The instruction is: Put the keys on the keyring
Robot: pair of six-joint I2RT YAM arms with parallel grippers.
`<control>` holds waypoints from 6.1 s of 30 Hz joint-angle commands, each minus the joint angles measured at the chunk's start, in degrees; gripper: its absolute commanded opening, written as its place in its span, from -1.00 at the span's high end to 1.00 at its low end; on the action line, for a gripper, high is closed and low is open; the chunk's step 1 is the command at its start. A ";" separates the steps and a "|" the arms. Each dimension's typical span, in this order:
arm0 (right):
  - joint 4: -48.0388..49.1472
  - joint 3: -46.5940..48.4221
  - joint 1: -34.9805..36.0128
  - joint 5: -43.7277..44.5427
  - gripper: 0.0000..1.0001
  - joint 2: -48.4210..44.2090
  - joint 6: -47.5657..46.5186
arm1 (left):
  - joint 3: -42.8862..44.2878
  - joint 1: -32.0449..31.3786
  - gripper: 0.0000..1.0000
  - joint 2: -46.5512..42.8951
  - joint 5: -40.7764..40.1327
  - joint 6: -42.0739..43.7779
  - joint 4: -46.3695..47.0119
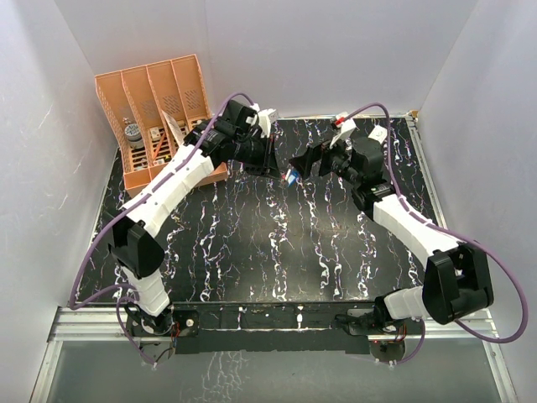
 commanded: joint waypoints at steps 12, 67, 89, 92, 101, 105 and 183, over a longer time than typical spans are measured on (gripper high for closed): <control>2.44 -1.03 -1.80 -4.45 -0.96 -3.87 -0.38 | 7.57 -0.40 1.00 2.62 0.09 3.61 -9.01; 7.57 -5.30 -2.75 -12.54 -0.67 -8.45 4.03 | 7.01 -7.10 1.00 -2.67 -14.91 9.91 1.26; 12.63 -2.89 -3.32 -17.58 -0.28 -5.88 5.32 | 3.81 -4.79 1.00 -3.16 -5.81 14.68 1.67; 12.88 -2.27 -3.30 -18.08 -0.27 -5.01 5.53 | 4.59 -4.79 1.00 -2.84 -5.24 14.95 0.95; 13.21 -1.95 -3.30 -14.83 -0.27 -5.22 6.32 | 5.94 -4.75 1.00 -1.84 -5.00 15.14 -0.85; 11.95 -1.30 -3.27 -13.46 -0.28 -4.44 6.30 | 6.16 -4.81 1.00 -1.85 -4.38 14.88 -0.57; 19.11 -3.45 -3.12 -20.95 -0.37 -2.08 17.28 | -22.86 -4.89 1.00 -18.04 -22.38 4.49 40.84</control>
